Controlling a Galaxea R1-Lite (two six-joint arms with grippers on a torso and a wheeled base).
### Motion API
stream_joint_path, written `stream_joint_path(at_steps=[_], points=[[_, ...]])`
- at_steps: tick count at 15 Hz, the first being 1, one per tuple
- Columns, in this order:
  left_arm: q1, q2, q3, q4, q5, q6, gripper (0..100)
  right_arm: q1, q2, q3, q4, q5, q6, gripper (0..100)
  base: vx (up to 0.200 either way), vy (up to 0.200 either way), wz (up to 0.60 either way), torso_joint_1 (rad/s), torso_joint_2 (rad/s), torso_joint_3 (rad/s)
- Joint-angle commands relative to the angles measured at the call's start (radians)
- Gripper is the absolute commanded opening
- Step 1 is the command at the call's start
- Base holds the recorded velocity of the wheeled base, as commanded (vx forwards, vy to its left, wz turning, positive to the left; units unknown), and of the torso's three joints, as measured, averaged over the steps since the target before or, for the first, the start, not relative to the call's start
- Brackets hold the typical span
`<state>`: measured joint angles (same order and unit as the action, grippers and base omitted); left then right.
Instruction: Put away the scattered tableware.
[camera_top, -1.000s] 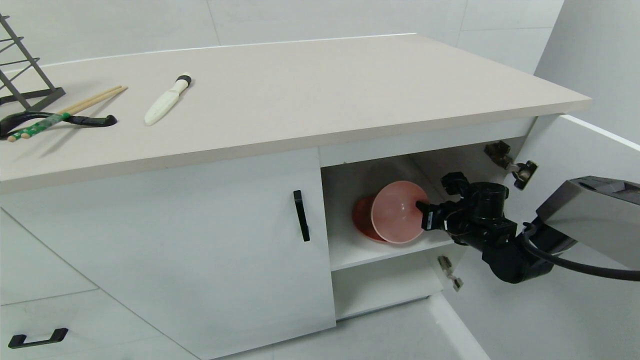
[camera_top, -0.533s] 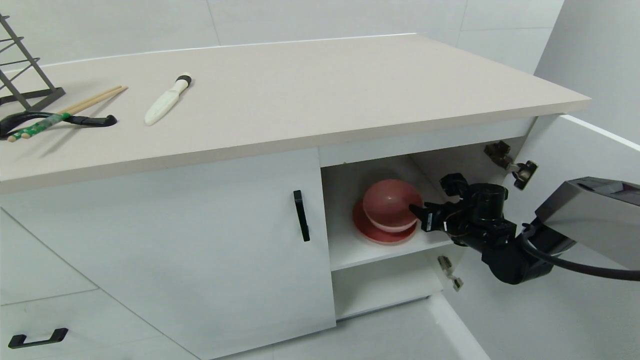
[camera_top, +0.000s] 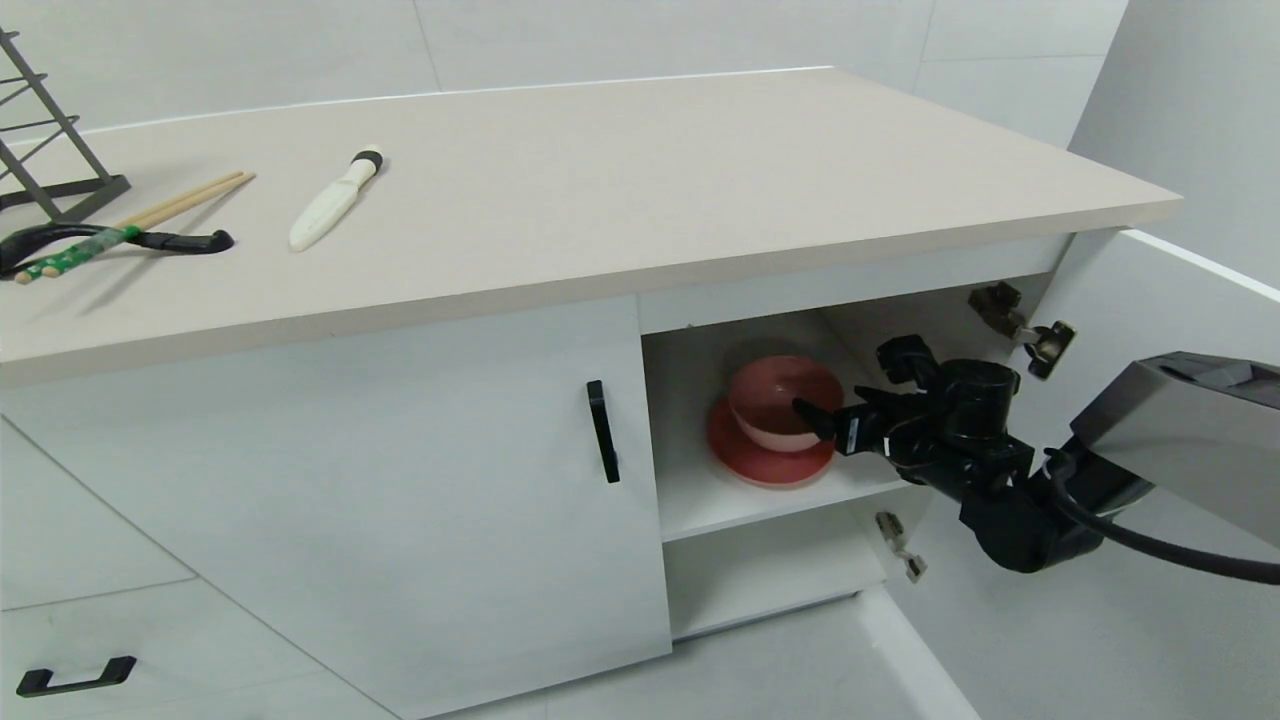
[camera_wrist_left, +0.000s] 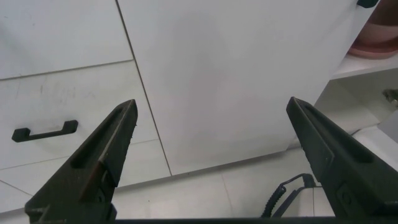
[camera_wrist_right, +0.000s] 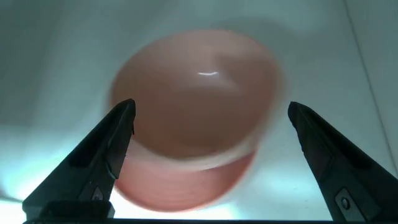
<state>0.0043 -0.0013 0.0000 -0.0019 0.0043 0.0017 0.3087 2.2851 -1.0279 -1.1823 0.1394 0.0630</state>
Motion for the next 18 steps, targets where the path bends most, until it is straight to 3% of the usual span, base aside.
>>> stream_joint_path(at_steps=[1, 4, 6, 10, 13, 18], points=[[0.0, 0.001, 0.0, 0.0, 0.0, 0.0, 100, 0.038, -0.081, 0.086, -0.022, 0.0, -0.006, 100, 0.0, 0.0, 0.0, 0.0, 0.0, 0.0], [0.0, 0.001, 0.0, 0.0, 0.0, 0.0, 100, 0.092, -0.19, 0.296, -0.109, 0.0, -0.074, 100, 0.0, 0.0, 0.0, 0.0, 0.0, 0.0], [0.0, 0.001, 0.0, 0.0, 0.0, 0.0, 100, 0.151, -0.314, 0.519, -0.247, -0.001, -0.15, 100, 0.0, 0.0, 0.0, 0.0, 0.0, 0.0], [0.0, 0.001, 0.0, 0.0, 0.0, 0.0, 100, 0.23, -0.582, 0.735, -0.258, -0.001, -0.172, 100, 0.0, 0.0, 0.0, 0.0, 0.0, 0.0], [0.0, 0.001, 0.0, 0.0, 0.0, 0.001, 100, 0.216, -0.74, 0.841, -0.255, -0.006, -0.175, 100, 0.0, 0.0, 0.0, 0.0, 0.0, 0.0], [0.002, 0.001, 0.0, 0.0, 0.0, 0.006, 100, 0.055, -0.984, 1.028, -0.209, -0.006, -0.175, 100, 0.0, 0.0, 0.0, 0.0, 0.0, 0.0]])
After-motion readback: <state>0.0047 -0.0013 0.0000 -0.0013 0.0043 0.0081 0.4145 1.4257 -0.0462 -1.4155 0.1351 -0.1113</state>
